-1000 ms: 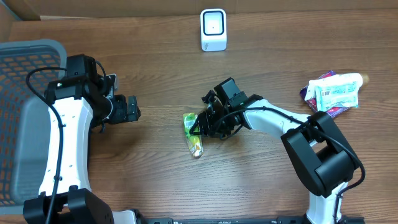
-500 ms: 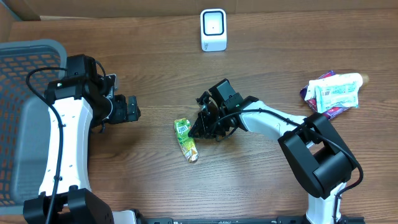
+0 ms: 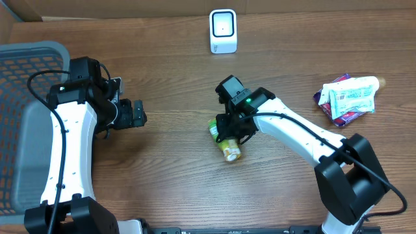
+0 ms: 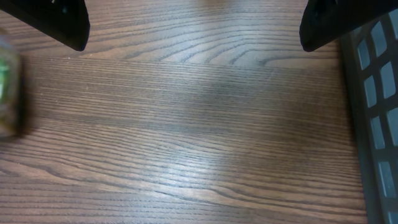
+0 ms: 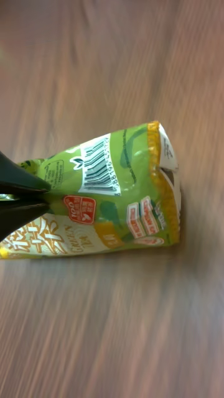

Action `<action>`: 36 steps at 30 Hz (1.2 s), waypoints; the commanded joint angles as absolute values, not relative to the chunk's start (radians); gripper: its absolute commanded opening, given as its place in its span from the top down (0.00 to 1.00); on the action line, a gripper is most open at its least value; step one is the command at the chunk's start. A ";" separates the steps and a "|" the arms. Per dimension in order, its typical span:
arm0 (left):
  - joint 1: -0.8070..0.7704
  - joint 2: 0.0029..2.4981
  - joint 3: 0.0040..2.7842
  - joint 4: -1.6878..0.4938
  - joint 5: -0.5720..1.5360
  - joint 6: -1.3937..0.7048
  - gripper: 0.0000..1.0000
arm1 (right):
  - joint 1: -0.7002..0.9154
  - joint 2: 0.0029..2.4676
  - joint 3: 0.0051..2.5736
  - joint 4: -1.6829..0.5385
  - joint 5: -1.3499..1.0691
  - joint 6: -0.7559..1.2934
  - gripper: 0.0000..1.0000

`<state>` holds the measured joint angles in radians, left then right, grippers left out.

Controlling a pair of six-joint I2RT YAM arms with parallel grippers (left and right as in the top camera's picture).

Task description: Scan the item barcode

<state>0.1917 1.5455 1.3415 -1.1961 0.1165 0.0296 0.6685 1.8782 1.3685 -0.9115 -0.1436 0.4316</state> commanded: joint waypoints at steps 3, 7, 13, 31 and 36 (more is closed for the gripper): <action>0.193 1.551 1.348 -1.195 0.123 0.046 0.00 | 0.728 1.840 1.409 -0.983 0.270 0.419 0.96; 0.194 1.551 1.348 -1.195 0.123 0.046 0.00 | 0.729 1.853 1.407 -0.970 0.280 0.418 0.96; 0.193 1.551 1.348 -1.196 0.123 0.046 0.00 | 0.742 1.921 1.407 -0.956 0.263 0.418 0.96; 0.193 1.551 1.348 -1.196 0.123 0.046 0.00 | 0.575 1.816 1.510 -1.031 -0.054 0.449 0.41; 0.193 1.551 1.348 -1.196 0.123 0.046 0.00 | 0.390 1.816 1.430 -1.049 -0.350 0.274 0.34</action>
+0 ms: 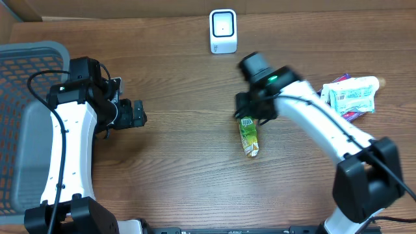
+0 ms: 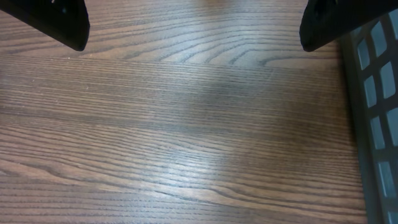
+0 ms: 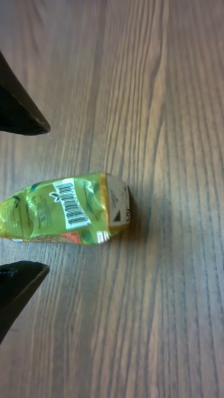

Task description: Scan the item barcode

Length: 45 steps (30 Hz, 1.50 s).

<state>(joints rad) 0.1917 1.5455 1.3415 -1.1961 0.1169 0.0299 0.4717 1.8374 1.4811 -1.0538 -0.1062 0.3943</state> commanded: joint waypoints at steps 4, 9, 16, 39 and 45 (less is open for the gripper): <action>0.193 1.551 1.348 -1.196 0.123 0.046 0.00 | 0.319 1.816 1.315 -1.014 -0.543 0.120 0.27; 0.193 1.551 1.348 -1.196 0.123 0.046 0.00 | 0.320 1.817 1.163 -0.906 -0.564 0.092 0.20; 0.193 1.551 1.348 -1.195 0.123 0.046 0.00 | 0.320 1.818 1.064 -0.787 -0.590 0.104 0.35; 0.193 1.551 1.348 -1.196 0.123 0.046 0.00 | 0.714 1.838 1.331 -1.099 0.521 0.476 0.96; 0.193 1.551 1.348 -1.196 0.123 0.046 0.00 | 0.774 2.038 1.331 -1.155 0.568 0.506 0.96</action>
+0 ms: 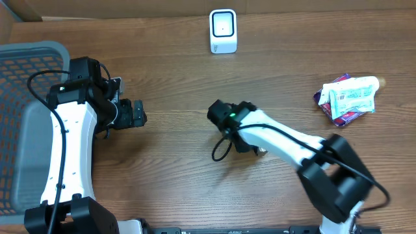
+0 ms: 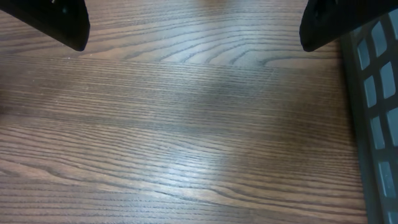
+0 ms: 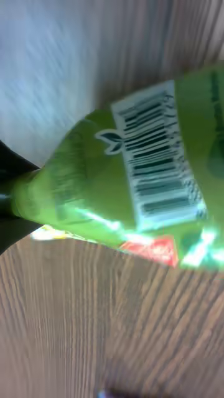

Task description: Scan the item barcode

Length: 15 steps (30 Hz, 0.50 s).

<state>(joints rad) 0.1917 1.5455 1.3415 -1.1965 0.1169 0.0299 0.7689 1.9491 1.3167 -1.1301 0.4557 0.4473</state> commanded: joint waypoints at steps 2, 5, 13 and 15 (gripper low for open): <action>0.193 1.551 1.348 -1.196 0.123 0.046 0.00 | 0.784 2.067 1.331 -1.182 0.591 0.550 0.96; 0.193 1.551 1.348 -1.196 0.123 0.046 0.01 | 0.805 2.084 1.331 -1.215 0.612 0.580 0.96; 0.193 1.551 1.348 -1.196 0.123 0.046 0.01 | 0.888 2.084 1.370 -1.249 0.517 0.551 0.49; 0.193 1.551 1.348 -1.196 0.123 0.046 0.00 | 0.907 2.083 1.410 -1.259 0.428 0.498 0.48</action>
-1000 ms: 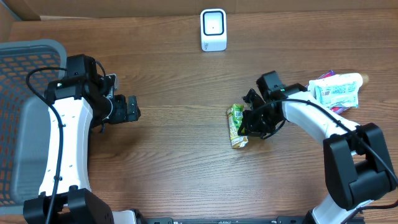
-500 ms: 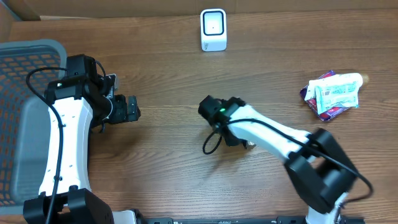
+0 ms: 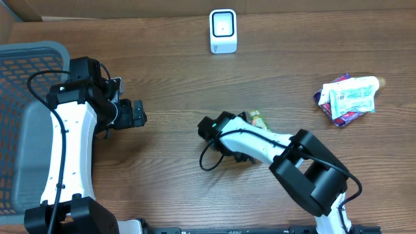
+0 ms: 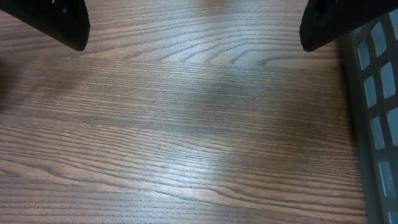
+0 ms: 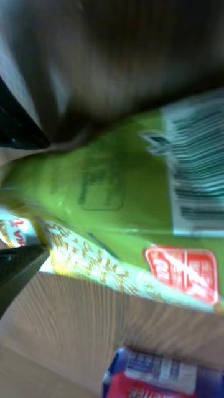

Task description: Scan the item barcode

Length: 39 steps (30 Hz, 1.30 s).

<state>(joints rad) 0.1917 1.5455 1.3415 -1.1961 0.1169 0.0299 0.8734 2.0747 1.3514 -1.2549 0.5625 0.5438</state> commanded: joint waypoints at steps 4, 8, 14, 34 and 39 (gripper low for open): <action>0.193 1.551 1.348 -1.196 0.123 0.046 0.00 | 0.908 2.078 1.528 -1.291 0.296 0.463 0.49; 0.193 1.551 1.348 -1.196 0.123 0.046 0.00 | 0.869 2.046 1.646 -1.344 0.268 0.462 0.44; 0.193 1.551 1.348 -1.196 0.123 0.046 0.00 | 0.701 1.973 1.677 -1.460 0.204 0.315 0.09; 0.193 1.551 1.348 -1.196 0.123 0.046 0.00 | 0.456 1.975 1.372 -1.200 -0.197 0.057 0.30; 0.193 1.551 1.348 -1.196 0.123 0.046 0.00 | 0.456 1.975 1.336 -1.133 -0.133 0.110 0.29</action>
<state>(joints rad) 0.1917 1.5455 1.3415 -1.1961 0.1169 0.0299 0.4561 1.9888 1.3682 -1.1561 -0.1703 0.0845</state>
